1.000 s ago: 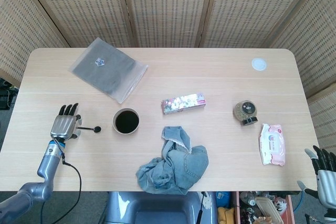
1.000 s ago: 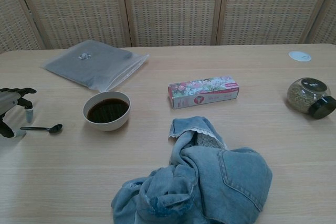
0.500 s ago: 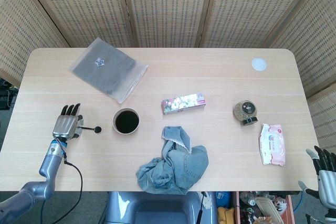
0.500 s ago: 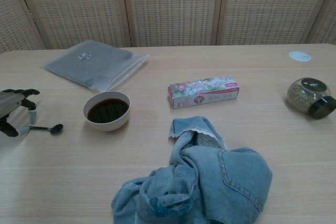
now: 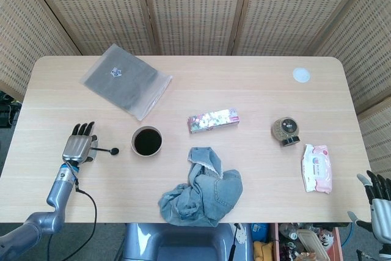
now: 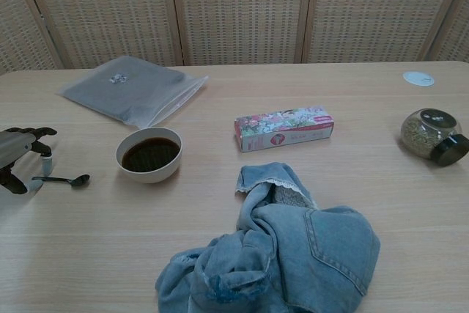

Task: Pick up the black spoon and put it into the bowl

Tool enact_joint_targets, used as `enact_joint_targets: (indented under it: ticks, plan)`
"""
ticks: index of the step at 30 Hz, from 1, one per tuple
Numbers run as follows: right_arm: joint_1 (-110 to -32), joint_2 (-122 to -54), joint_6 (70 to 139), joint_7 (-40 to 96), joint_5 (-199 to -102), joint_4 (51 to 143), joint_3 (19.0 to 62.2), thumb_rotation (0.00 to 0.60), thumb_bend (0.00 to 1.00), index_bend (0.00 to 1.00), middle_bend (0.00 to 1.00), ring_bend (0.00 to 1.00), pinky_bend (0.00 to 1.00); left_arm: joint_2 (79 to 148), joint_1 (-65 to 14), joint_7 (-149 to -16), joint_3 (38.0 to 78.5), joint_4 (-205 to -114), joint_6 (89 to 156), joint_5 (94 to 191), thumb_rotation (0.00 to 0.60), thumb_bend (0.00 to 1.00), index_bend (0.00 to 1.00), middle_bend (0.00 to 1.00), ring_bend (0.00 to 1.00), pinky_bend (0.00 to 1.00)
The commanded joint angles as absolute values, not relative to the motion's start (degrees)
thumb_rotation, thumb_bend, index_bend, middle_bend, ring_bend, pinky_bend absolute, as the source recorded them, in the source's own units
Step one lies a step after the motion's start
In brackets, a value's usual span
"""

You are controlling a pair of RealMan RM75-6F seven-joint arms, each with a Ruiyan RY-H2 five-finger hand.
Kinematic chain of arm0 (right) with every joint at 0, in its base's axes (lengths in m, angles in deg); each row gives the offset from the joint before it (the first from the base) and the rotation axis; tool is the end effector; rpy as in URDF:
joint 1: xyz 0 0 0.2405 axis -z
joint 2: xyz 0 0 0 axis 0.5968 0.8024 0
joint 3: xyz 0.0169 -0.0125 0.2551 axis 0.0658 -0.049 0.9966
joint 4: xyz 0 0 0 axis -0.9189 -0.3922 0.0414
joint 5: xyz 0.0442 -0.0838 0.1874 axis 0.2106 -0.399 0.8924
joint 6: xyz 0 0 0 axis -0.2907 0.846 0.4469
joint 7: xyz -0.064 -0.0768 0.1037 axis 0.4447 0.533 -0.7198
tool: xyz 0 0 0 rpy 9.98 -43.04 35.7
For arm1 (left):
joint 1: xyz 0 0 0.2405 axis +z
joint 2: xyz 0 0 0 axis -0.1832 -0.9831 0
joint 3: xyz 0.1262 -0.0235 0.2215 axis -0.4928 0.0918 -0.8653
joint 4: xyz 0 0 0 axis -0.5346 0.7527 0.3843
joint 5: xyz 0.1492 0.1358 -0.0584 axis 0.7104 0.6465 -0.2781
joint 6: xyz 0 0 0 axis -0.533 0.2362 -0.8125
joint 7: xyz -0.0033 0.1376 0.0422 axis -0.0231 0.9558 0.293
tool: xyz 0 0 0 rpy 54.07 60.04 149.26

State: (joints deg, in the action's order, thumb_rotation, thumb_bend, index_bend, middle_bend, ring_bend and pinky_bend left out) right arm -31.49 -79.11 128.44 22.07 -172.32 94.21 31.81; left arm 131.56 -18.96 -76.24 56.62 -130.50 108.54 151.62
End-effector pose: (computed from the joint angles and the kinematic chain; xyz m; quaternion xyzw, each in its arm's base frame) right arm -0.3881 -0.1141 0.1420 0.5527 -0.4146 0.3264 0.6451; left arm -0.3378 0.3334 -0.0238 -0.6944 -0.4073 -0.2135 0.5535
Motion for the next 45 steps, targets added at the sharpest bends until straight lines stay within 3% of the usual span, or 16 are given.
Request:
enact_joint_targets:
  ticks: [1, 15, 24, 40, 45]
  plan:
    - [-31.47, -79.14, 128.45, 21.99, -172.29, 94.14, 31.84, 0.600, 0.21, 0.17, 0.15, 0.00, 0.00, 131.55, -18.96, -76.22, 56.68, -130.48, 108.58, 151.68, 0.600, 0.41, 0.51, 0.03, 0.00, 0.00]
    - [-31.37, -79.21, 128.38, 21.70, -172.19, 93.86, 31.86, 0.600, 0.21, 0.17, 0.15, 0.00, 0.00, 131.42, -18.67, -76.03, 56.89, -130.91, 108.37, 151.47, 0.600, 0.41, 0.58, 0.05, 0.00, 0.00]
    - [-31.40, -79.24, 128.51, 21.53, -172.39, 93.81, 31.87, 0.600, 0.21, 0.17, 0.15, 0.00, 0.00, 130.96, -18.33, -76.37, 57.01, -131.60, 108.76, 151.53, 0.600, 0.41, 0.61, 0.13, 0.00, 0.00]
    - [-31.47, -79.38, 129.24, 20.54, -173.21, 93.47, 31.84, 0.600, 0.21, 0.17, 0.15, 0.00, 0.00, 125.13, -17.79, -73.06, 56.80, -138.49, 114.27, 154.14, 0.600, 0.41, 0.63, 0.21, 0.00, 0.00]
    - [-31.58, -79.39, 129.41, 20.33, -173.62, 93.46, 31.76, 0.600, 0.21, 0.17, 0.15, 0.00, 0.00, 122.34, -18.27, -69.13, 56.35, -141.22, 116.21, 155.73, 0.600, 0.41, 0.65, 0.31, 0.09, 0.00]
